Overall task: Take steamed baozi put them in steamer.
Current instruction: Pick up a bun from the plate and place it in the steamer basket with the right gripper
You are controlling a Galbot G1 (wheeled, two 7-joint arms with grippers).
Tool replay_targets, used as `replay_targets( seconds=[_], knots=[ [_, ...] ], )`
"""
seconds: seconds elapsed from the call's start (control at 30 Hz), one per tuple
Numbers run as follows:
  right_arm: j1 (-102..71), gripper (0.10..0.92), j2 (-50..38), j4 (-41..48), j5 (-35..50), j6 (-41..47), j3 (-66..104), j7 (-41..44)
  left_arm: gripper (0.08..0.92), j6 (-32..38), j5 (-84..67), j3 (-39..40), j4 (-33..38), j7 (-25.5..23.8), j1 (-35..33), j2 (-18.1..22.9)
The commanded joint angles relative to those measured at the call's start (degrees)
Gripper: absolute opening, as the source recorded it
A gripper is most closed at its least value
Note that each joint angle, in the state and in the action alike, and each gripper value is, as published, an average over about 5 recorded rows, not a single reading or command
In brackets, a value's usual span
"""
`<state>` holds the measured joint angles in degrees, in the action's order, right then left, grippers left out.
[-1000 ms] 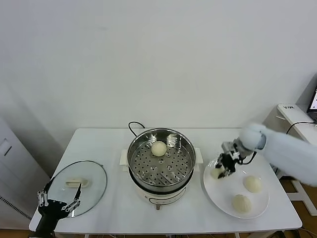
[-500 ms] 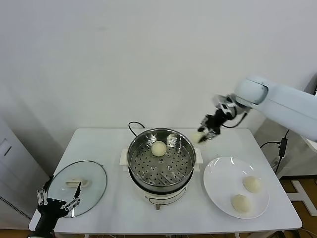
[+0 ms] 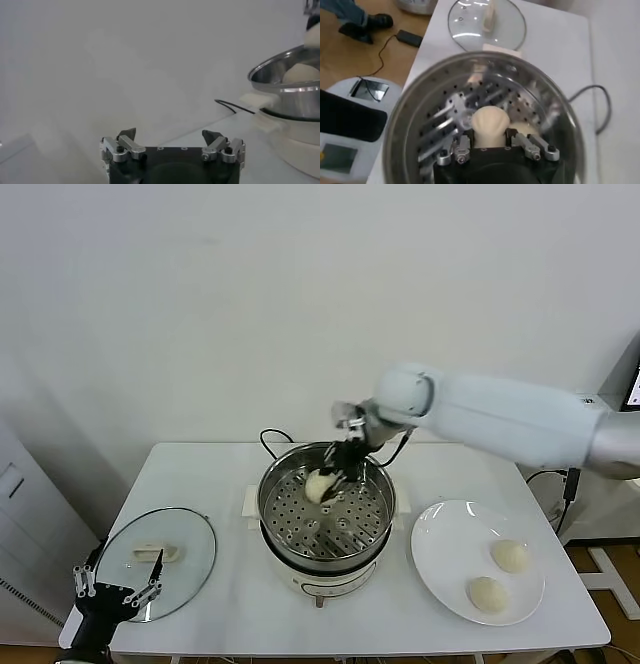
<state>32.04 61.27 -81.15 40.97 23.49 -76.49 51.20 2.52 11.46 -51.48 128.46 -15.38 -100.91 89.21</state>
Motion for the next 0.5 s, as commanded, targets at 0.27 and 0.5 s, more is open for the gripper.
replay_targets(
  seconds=[0.27, 0.5],
  knots=[
    [-6.4, 0.438, 7.8, 3.4, 0.9, 3.4, 0.0, -8.8, 0.823, -0.1, 0.2, 0.4, -0.3, 0.0, 0.2, -0.1],
    [-5.0, 0.601, 6.7, 2.7, 0.1, 3.4, 0.3, -8.4, 0.823, -0.2, 0.2, 0.4, -0.3, 0.0, 0.3, -0.3]
  ],
)
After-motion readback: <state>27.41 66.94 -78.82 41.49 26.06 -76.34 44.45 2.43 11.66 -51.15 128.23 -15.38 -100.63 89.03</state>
